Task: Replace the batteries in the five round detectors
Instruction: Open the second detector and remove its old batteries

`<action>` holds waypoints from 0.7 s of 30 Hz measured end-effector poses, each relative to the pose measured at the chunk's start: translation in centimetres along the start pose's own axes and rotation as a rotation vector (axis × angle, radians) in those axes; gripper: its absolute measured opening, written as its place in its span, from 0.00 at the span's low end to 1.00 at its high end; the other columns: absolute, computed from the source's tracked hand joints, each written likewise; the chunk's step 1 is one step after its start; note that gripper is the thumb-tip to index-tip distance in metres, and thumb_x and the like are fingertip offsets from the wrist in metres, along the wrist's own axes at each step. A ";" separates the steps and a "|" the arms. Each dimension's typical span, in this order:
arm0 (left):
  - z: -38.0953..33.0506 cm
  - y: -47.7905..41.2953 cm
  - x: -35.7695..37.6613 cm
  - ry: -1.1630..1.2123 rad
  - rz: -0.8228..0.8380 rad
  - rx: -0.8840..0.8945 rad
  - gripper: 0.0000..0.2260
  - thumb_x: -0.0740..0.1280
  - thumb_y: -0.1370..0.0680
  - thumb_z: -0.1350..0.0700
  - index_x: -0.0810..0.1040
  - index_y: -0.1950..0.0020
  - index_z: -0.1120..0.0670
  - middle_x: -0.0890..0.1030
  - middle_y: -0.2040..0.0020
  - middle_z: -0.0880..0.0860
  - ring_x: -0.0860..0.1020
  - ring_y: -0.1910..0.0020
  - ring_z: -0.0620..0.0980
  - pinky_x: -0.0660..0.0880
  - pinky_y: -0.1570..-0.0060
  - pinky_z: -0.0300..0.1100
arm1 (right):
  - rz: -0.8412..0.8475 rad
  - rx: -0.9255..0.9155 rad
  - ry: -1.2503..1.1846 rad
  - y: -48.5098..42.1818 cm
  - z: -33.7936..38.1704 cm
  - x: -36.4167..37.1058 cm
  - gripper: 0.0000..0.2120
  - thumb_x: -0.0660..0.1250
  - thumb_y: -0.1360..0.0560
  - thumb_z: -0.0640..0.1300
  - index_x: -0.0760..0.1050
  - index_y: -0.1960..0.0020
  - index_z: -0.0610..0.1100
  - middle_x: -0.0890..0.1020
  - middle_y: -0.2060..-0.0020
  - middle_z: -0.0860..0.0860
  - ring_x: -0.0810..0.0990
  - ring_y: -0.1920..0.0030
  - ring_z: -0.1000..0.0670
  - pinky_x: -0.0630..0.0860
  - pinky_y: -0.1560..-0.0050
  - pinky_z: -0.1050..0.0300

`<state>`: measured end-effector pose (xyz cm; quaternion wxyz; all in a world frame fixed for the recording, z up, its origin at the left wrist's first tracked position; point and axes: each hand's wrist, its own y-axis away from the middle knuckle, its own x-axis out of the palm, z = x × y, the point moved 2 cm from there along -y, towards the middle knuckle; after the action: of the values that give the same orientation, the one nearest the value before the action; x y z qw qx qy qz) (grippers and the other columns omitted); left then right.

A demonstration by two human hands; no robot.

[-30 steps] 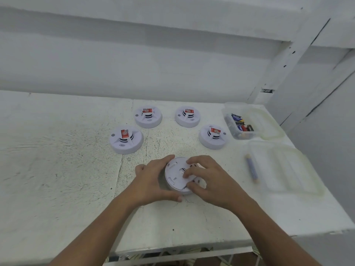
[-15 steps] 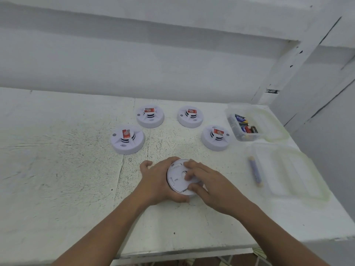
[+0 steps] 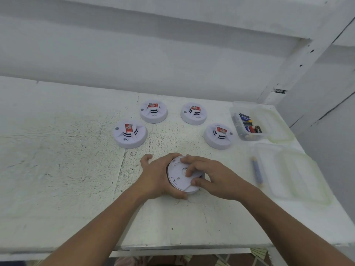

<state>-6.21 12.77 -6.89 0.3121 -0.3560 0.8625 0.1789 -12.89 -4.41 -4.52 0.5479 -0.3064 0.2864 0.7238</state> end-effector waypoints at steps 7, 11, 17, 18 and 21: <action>-0.4 0.3 -0.1 0.036 -0.016 -0.002 0.44 0.69 0.54 0.31 0.63 0.39 0.38 0.74 0.51 0.31 0.59 0.48 0.15 0.45 0.32 0.47 | 0.109 -0.032 0.118 -1.3 1.0 -1.0 0.06 0.70 0.28 0.39 0.76 0.52 0.44 0.71 0.31 0.57 0.63 0.29 0.59 0.65 0.35 0.61; -0.5 0.5 -0.1 0.031 -0.038 0.001 0.44 0.70 0.54 0.31 0.63 0.40 0.38 0.74 0.53 0.31 0.56 0.51 0.13 0.44 0.33 0.44 | 0.083 -0.012 0.116 -1.7 1.8 -1.4 0.06 0.73 0.32 0.39 0.78 0.57 0.46 0.72 0.41 0.57 0.70 0.41 0.57 0.66 0.45 0.67; 0.0 0.3 0.3 0.046 -0.073 0.007 0.42 0.73 0.52 0.32 0.66 0.40 0.38 0.78 0.54 0.32 0.65 0.46 0.20 0.44 0.34 0.43 | -0.141 0.048 0.047 -1.1 2.5 -0.8 0.13 0.71 0.32 0.36 0.69 0.61 0.49 0.66 0.56 0.55 0.69 0.56 0.59 0.67 0.56 0.69; 0.1 0.3 0.4 0.050 -0.077 0.010 0.42 0.73 0.52 0.32 0.66 0.39 0.38 0.78 0.54 0.32 0.63 0.46 0.19 0.44 0.35 0.42 | -0.201 0.103 -0.021 -0.8 2.3 -0.7 0.13 0.72 0.32 0.37 0.68 0.61 0.50 0.66 0.57 0.56 0.69 0.56 0.61 0.67 0.57 0.71; 0.2 0.3 0.5 0.043 -0.088 0.012 0.42 0.73 0.52 0.31 0.66 0.41 0.37 0.77 0.53 0.32 0.58 0.47 0.16 0.44 0.38 0.40 | -0.449 0.290 -0.256 0.0 1.3 -0.8 0.15 0.74 0.32 0.39 0.69 0.60 0.54 0.68 0.55 0.55 0.69 0.56 0.67 0.66 0.58 0.75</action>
<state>-6.70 12.82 -7.34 0.3031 -0.3954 0.8536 0.1520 -12.88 -3.91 -3.07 0.7641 -0.1868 0.2402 0.5689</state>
